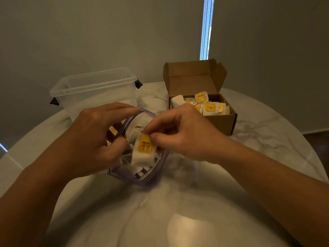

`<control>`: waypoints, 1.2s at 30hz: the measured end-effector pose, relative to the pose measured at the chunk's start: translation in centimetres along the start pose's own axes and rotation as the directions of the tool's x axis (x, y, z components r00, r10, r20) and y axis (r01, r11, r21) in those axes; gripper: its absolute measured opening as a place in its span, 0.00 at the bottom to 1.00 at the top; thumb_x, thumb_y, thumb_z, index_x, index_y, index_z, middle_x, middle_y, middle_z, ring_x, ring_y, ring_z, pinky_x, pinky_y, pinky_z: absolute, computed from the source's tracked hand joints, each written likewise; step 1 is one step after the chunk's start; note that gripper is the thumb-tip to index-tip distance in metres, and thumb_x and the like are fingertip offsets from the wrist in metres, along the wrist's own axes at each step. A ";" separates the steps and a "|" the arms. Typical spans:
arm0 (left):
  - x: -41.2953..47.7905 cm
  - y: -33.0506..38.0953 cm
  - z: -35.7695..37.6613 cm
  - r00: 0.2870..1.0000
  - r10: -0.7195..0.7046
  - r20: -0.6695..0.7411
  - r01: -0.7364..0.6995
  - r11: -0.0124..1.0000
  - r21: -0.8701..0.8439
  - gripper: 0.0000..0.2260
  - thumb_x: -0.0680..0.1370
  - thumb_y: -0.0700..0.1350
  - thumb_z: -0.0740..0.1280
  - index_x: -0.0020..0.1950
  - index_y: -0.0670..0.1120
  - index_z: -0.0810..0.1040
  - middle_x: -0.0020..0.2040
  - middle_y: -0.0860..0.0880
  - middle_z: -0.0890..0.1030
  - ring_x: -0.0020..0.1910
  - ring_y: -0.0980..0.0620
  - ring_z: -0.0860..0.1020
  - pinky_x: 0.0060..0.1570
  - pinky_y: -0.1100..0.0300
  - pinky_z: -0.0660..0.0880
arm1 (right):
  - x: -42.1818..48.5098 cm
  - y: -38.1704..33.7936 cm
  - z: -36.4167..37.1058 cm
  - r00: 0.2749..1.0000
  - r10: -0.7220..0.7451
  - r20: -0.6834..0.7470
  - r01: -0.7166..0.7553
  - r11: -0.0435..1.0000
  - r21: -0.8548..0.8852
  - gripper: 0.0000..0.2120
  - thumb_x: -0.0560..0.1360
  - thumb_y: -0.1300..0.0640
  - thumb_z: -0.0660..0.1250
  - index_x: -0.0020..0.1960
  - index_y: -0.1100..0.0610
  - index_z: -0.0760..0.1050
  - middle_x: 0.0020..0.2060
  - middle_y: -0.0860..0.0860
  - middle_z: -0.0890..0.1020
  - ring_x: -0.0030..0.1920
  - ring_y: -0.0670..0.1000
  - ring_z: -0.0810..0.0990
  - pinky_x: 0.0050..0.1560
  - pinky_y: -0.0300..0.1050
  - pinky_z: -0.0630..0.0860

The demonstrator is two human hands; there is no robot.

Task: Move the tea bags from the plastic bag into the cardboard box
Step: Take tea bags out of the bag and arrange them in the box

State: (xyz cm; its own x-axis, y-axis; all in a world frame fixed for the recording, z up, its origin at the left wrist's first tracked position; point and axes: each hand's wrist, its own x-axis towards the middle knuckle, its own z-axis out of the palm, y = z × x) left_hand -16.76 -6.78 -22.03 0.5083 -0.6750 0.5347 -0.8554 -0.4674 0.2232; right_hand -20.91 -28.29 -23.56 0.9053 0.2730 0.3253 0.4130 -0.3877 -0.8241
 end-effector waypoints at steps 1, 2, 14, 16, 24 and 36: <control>0.0 0.0 0.0 1.000 -0.003 0.000 0.003 1.000 -0.003 0.26 0.71 0.51 0.57 0.67 0.48 0.76 0.59 0.54 0.79 0.46 0.58 0.78 0.36 0.65 0.79 | -0.1 -0.1 -1.0 1.000 0.019 -0.002 -0.019 0.995 0.096 0.08 0.75 0.65 0.69 0.54 0.59 0.83 0.46 0.52 0.86 0.45 0.48 0.85 0.44 0.44 0.83; -0.1 -0.1 0.0 1.000 -0.007 0.000 0.007 1.000 -0.008 0.26 0.71 0.51 0.57 0.67 0.48 0.76 0.59 0.55 0.79 0.46 0.58 0.78 0.36 0.66 0.78 | -0.2 -0.1 -2.0 1.000 0.031 -0.005 -0.029 0.985 0.168 0.08 0.75 0.65 0.69 0.53 0.60 0.82 0.45 0.53 0.86 0.45 0.51 0.86 0.43 0.44 0.83; -0.2 -0.5 0.3 1.000 0.010 -0.009 -0.010 0.999 -0.054 0.23 0.72 0.51 0.59 0.67 0.51 0.75 0.59 0.57 0.79 0.46 0.58 0.79 0.34 0.68 0.78 | 0.0 4.8 -12.2 0.784 0.070 -0.617 0.013 0.992 0.129 0.06 0.73 0.64 0.71 0.50 0.60 0.82 0.43 0.55 0.86 0.44 0.52 0.86 0.44 0.48 0.83; -0.1 -0.5 0.3 1.000 0.020 -0.008 -0.021 0.998 -0.061 0.23 0.72 0.51 0.58 0.67 0.52 0.75 0.59 0.61 0.78 0.46 0.59 0.80 0.33 0.67 0.78 | -0.1 5.5 -13.0 0.749 0.059 -0.660 -0.029 0.998 0.057 0.06 0.74 0.64 0.71 0.50 0.59 0.82 0.45 0.54 0.85 0.44 0.49 0.86 0.42 0.43 0.83; 0.1 -0.4 0.3 0.999 0.047 -0.003 -0.047 0.995 -0.088 0.23 0.72 0.50 0.59 0.68 0.60 0.72 0.59 0.65 0.76 0.46 0.60 0.80 0.31 0.68 0.78 | 2.3 5.7 -13.4 0.761 0.045 -0.648 -0.115 0.991 -0.066 0.06 0.73 0.63 0.73 0.46 0.54 0.83 0.43 0.51 0.85 0.43 0.48 0.85 0.40 0.41 0.83; 0.1 -0.4 0.3 0.998 0.056 -0.025 -0.058 0.995 -0.078 0.24 0.71 0.49 0.58 0.68 0.58 0.71 0.60 0.65 0.75 0.46 0.62 0.79 0.32 0.68 0.78 | 9.7 5.2 -9.1 0.959 0.088 -0.270 -0.191 0.902 -0.388 0.04 0.74 0.63 0.72 0.47 0.57 0.84 0.41 0.49 0.84 0.40 0.47 0.84 0.38 0.38 0.82</control>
State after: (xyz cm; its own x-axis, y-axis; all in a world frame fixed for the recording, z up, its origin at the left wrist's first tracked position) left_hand -16.36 -6.79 -22.29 0.4571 -0.6855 0.5667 -0.8885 -0.3816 0.2550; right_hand -9.06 -35.63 -20.48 0.9310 -0.0096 0.3648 0.2375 -0.7431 -0.6256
